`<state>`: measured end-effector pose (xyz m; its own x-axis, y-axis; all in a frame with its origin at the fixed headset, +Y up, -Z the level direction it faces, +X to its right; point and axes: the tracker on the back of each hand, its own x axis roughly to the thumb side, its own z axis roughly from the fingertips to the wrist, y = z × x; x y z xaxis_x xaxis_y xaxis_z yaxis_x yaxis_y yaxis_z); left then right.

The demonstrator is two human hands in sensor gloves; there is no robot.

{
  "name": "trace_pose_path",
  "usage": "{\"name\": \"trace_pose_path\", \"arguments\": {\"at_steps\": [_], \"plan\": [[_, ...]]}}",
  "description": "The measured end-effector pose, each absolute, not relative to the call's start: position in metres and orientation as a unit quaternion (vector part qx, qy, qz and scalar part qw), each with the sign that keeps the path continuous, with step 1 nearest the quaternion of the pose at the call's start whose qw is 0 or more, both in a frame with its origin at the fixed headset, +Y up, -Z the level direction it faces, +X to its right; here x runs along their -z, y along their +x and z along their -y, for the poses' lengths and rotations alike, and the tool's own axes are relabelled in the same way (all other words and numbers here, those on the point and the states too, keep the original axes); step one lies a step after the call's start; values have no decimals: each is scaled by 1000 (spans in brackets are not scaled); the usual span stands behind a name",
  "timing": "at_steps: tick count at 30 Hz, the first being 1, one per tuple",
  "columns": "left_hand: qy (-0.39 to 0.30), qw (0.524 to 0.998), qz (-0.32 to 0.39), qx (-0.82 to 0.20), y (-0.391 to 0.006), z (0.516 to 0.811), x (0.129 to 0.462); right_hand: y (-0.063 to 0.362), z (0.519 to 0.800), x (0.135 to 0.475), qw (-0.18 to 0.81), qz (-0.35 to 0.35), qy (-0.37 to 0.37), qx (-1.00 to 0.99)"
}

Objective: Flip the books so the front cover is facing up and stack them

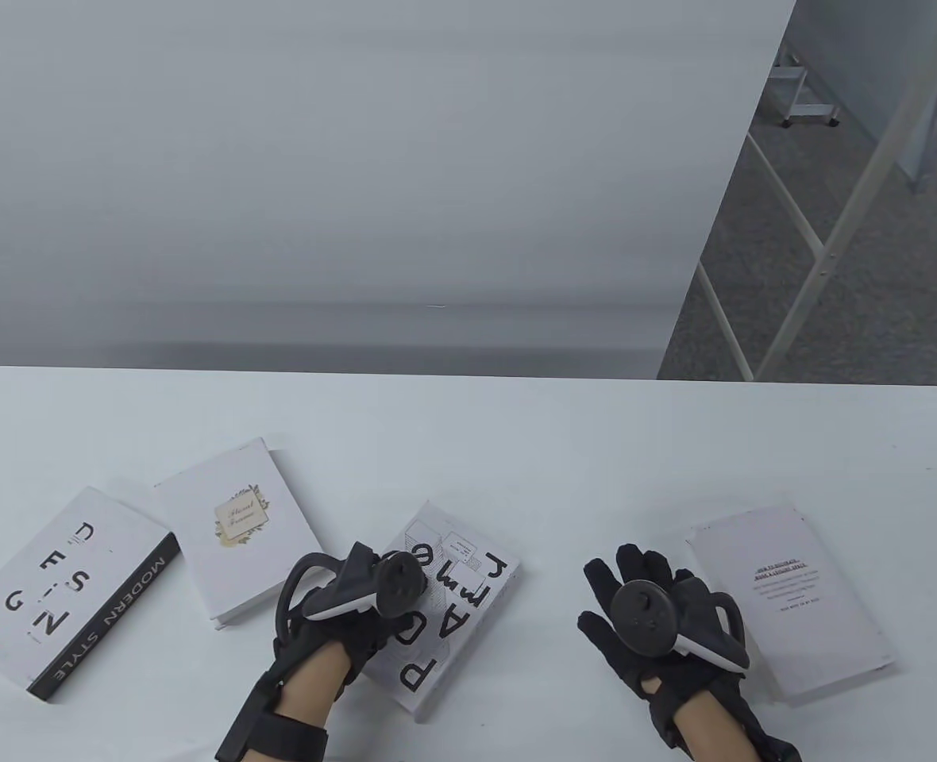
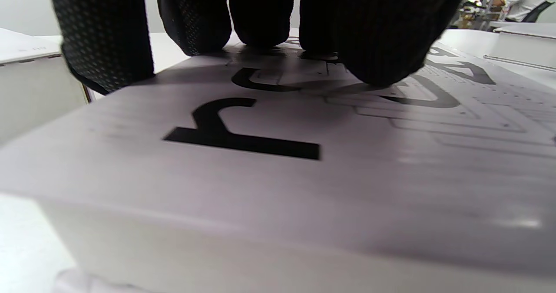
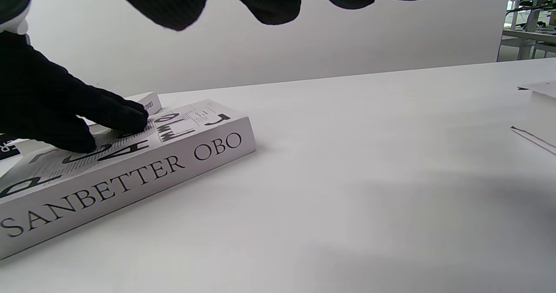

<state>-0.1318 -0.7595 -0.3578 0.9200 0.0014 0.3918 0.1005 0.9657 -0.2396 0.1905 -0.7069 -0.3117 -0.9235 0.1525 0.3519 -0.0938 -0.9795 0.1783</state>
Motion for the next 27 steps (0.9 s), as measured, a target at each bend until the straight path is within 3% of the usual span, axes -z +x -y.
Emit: {"name": "trace_pose_path", "arguments": {"at_steps": [10, 17, 24, 27], "plan": [[-96, 973, 205, 45, -109, 757, 332, 184, 720, 313, 55, -110, 190, -974], [-64, 983, 170, 11, -81, 757, 309, 182, 737, 315, 41, -143, 185, -971], [-74, 981, 180, 4, -57, 755, 296, 179, 760, 318, 41, -177, 199, -963], [-75, 982, 175, -16, -60, 754, 298, 179, 768, 319, 106, -176, 204, -957]]}}
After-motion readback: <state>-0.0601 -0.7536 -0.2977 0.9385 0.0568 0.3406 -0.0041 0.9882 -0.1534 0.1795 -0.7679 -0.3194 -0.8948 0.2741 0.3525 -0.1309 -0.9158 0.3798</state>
